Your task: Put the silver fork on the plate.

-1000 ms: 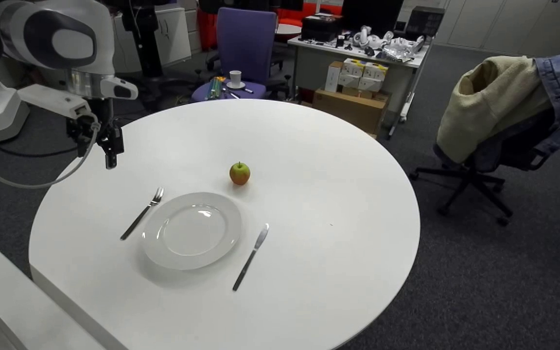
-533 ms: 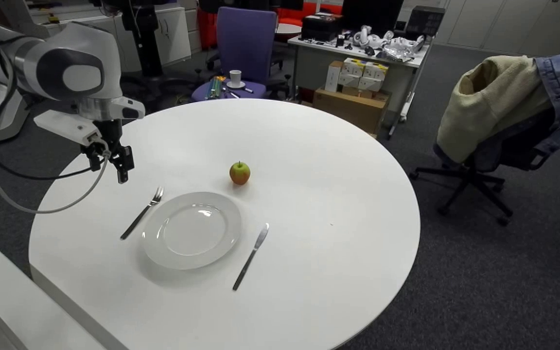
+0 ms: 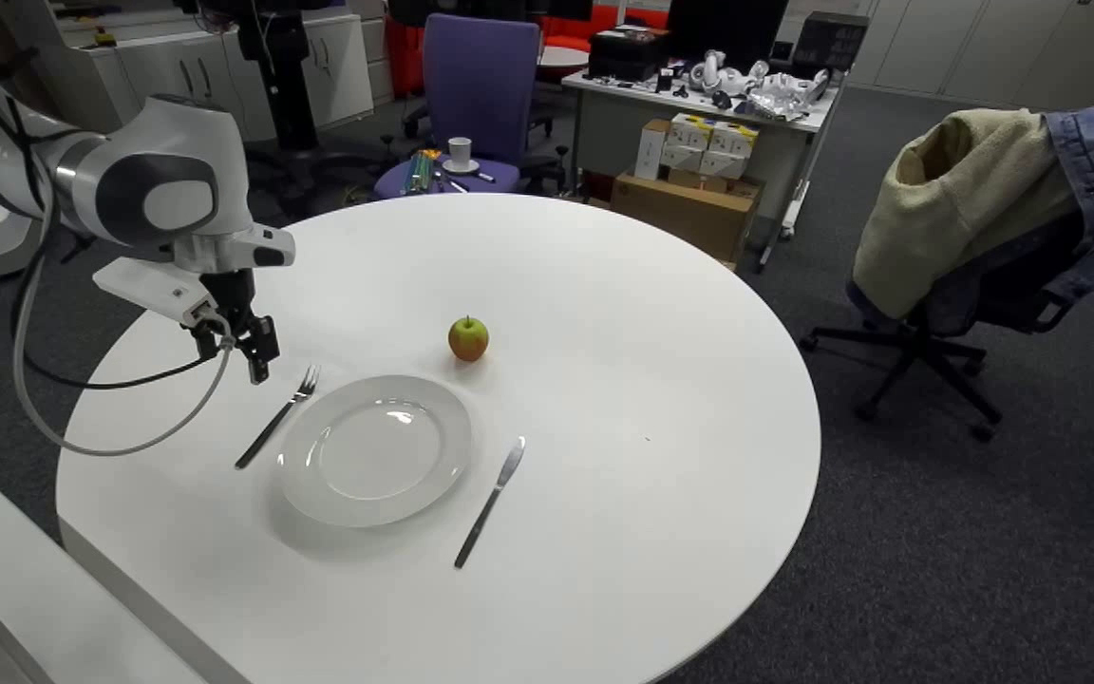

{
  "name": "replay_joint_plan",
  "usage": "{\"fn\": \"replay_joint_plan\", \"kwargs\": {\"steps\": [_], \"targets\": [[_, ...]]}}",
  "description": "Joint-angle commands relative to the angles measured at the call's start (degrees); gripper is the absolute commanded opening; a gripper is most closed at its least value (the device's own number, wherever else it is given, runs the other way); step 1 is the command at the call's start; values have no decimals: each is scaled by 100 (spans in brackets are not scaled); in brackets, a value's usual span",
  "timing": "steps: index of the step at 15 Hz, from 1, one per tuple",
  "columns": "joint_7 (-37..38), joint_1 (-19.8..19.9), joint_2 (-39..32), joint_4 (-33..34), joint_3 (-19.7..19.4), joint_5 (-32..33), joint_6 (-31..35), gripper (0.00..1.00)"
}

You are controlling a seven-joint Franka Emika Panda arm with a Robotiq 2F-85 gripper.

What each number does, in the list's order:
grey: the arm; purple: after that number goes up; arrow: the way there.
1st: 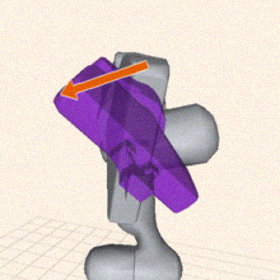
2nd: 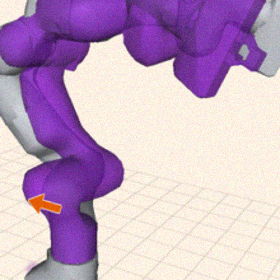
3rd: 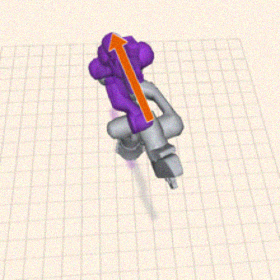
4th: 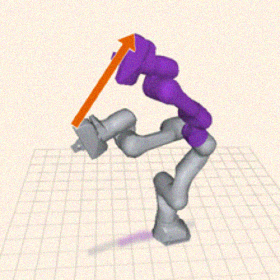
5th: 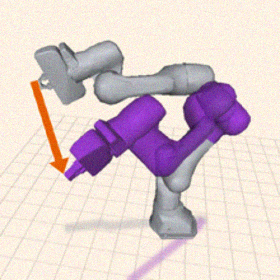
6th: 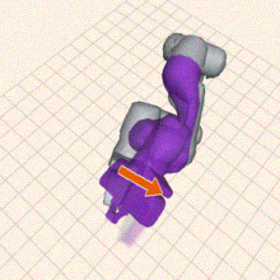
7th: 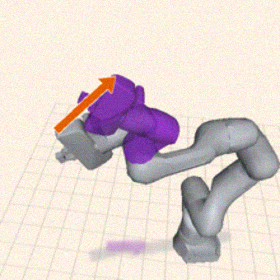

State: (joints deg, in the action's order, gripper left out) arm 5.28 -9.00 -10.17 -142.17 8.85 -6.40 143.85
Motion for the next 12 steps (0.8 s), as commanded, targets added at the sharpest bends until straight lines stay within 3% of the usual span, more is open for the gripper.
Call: {"fn": "replay_joint_plan", "kwargs": {"steps": [1,8,12], "targets": [[137,5,6,-199,-104,205,344,100],[26,29,-132,-66,-83,64,126,100],[288,-32,-309,39,-172,356,52,100]]}}
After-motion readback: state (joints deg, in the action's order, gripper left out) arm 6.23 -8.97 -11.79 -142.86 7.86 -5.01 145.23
